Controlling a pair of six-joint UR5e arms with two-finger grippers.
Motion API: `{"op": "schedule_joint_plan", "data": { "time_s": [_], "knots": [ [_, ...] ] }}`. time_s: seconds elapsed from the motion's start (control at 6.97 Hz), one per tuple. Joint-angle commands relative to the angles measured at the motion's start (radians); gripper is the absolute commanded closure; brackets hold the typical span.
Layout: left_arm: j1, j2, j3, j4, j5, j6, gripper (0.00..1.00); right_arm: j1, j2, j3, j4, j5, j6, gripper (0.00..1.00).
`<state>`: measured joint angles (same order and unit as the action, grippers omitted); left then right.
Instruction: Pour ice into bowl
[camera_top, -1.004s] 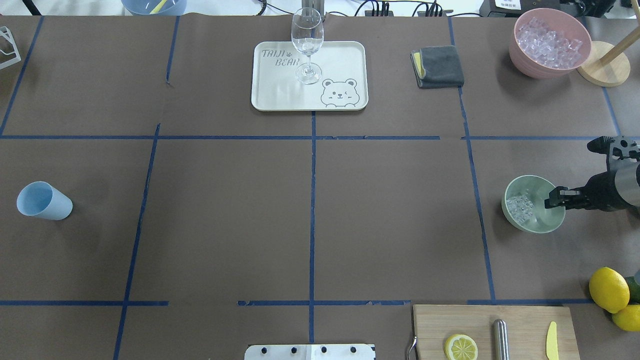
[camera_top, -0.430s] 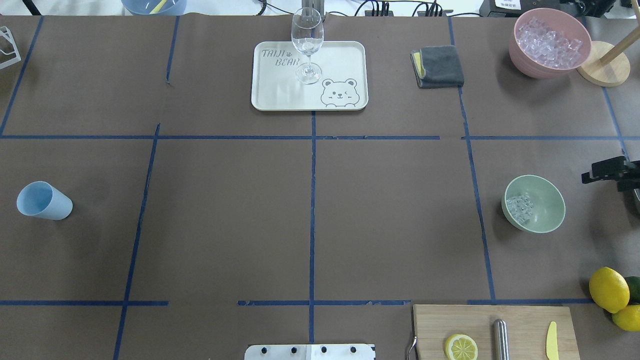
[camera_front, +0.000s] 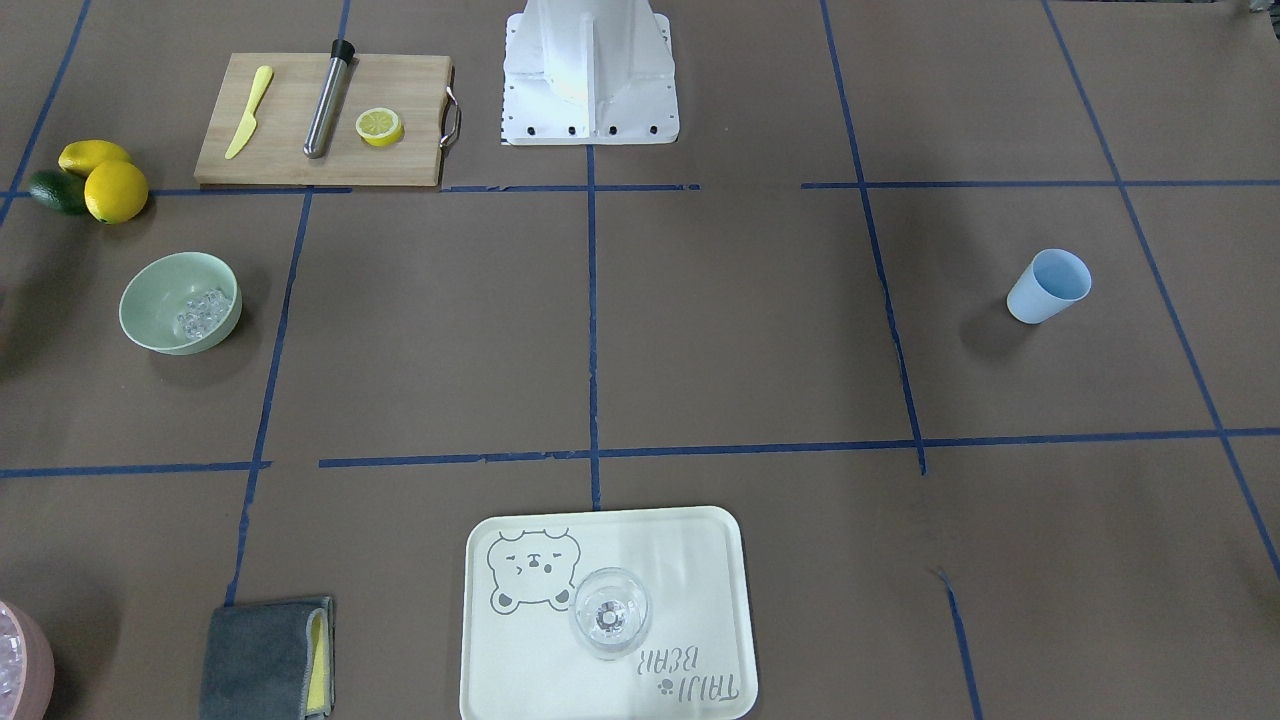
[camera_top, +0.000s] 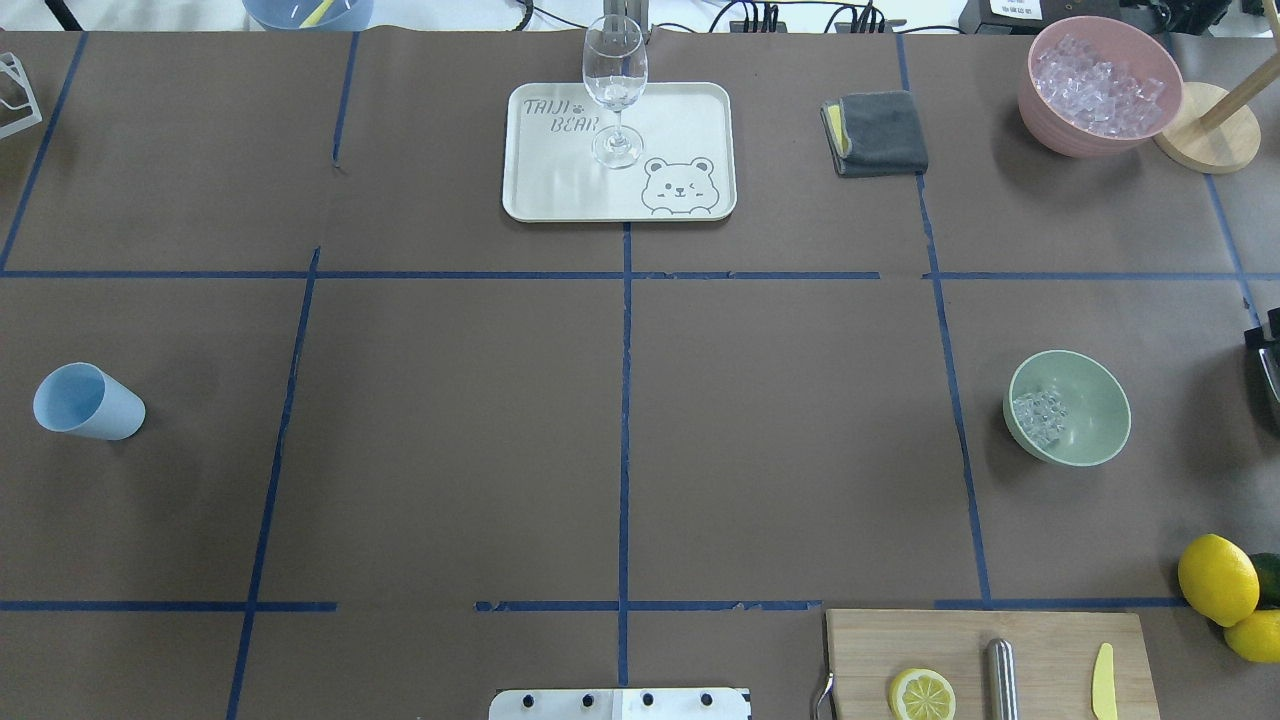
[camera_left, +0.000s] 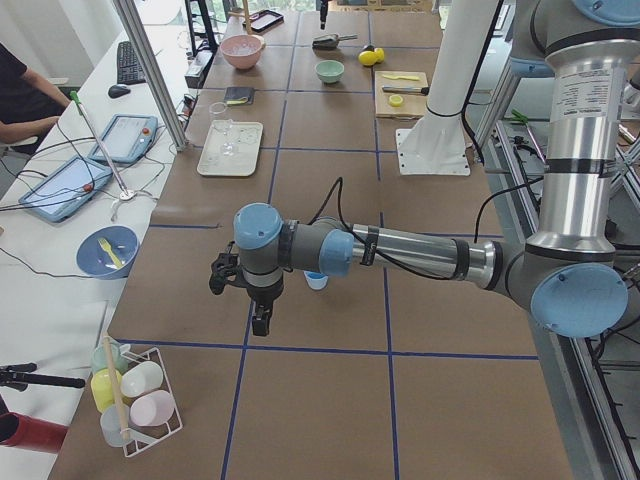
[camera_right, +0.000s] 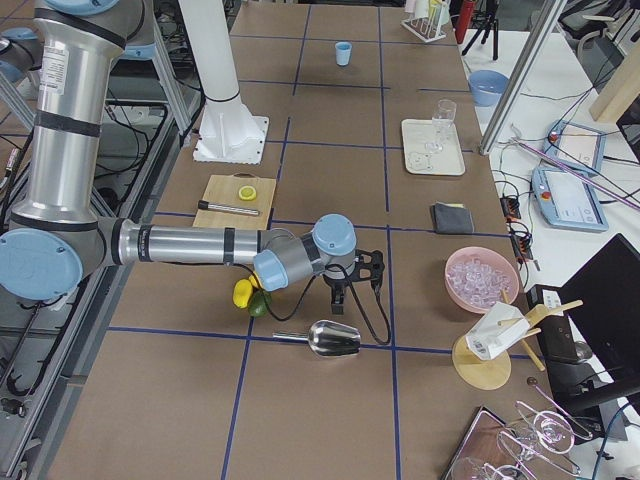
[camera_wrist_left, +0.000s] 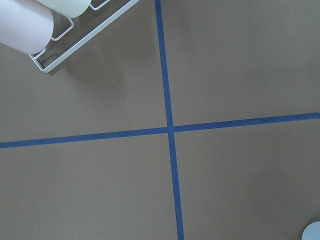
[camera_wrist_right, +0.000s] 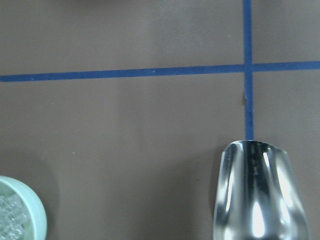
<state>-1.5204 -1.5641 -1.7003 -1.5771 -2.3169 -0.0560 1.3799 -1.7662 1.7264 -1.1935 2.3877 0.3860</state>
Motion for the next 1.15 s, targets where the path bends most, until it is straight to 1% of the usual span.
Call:
{"op": "schedule_joint_plan", "data": {
  "time_s": [0.0, 0.14, 0.29, 0.43, 0.72, 0.86, 1.0],
  "knots": [
    [-0.001, 0.035, -0.007, 0.003, -0.073, 0.001, 0.00, 0.111, 0.025, 0.005, -0.202, -0.007, -0.262, 0.00],
    [-0.009, 0.038, -0.001, 0.003, -0.075, 0.002, 0.00, 0.135, 0.057, 0.008, -0.284, -0.005, -0.326, 0.00],
    [-0.014, 0.035, -0.007, 0.003, -0.075, 0.002, 0.00, 0.151, 0.089, 0.013, -0.343, -0.007, -0.355, 0.00],
    [-0.032, 0.032, -0.002, 0.005, -0.075, 0.002, 0.00, 0.145, 0.090, 0.010, -0.356, -0.027, -0.392, 0.00],
    [-0.046, 0.061, -0.009, 0.002, -0.073, 0.002, 0.00, 0.156, 0.096, 0.031, -0.373, -0.047, -0.395, 0.00],
    [-0.044, 0.059, -0.006, 0.002, -0.072, 0.002, 0.00, 0.156, 0.099, 0.033, -0.371, -0.057, -0.385, 0.00],
    [-0.044, 0.052, 0.005, 0.003, -0.068, 0.002, 0.00, 0.156, 0.100, 0.032, -0.371, -0.044, -0.375, 0.00]
  ]
}}
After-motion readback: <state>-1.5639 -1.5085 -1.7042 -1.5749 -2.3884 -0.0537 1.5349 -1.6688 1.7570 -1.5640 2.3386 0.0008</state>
